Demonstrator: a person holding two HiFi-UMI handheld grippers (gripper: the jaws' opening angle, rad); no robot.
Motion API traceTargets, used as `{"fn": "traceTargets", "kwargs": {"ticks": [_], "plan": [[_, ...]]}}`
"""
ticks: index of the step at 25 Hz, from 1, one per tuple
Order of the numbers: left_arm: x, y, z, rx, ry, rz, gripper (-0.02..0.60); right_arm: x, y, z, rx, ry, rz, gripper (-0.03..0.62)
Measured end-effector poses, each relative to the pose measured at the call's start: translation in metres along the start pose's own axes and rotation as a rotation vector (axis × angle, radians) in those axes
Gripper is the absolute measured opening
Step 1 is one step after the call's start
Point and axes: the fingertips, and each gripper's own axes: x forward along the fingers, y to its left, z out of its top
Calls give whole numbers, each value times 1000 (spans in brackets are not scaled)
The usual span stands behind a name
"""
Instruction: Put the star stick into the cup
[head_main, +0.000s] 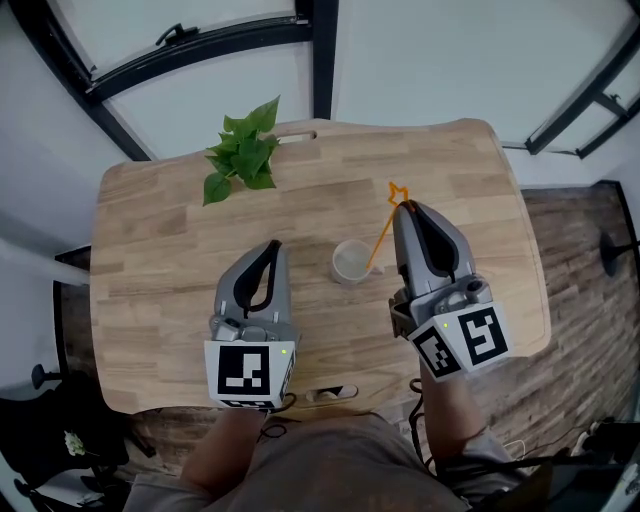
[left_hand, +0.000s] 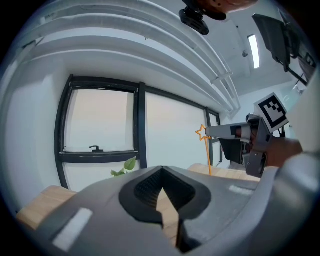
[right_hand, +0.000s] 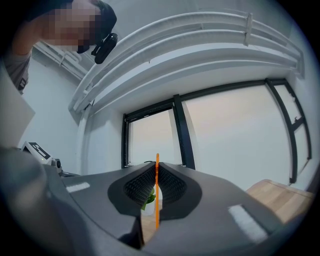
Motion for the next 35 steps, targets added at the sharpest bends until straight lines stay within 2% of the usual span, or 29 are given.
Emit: {"fn": "traceTargets", "kwargs": {"ticks": [13,20,25,35], "plan": [[12,18,-32,-12,52,2,0,21,-1,-63,43,87,10,43],[16,29,-52,-19,115,19,0,27,-1,-96,41,146,-2,43],[20,31,-56,-13,126,16,0,26,-3,-120,33,201,-16,43],[26,26,-59,-13,137,5,0,27,-5,-123,38,201,-10,43]]}}
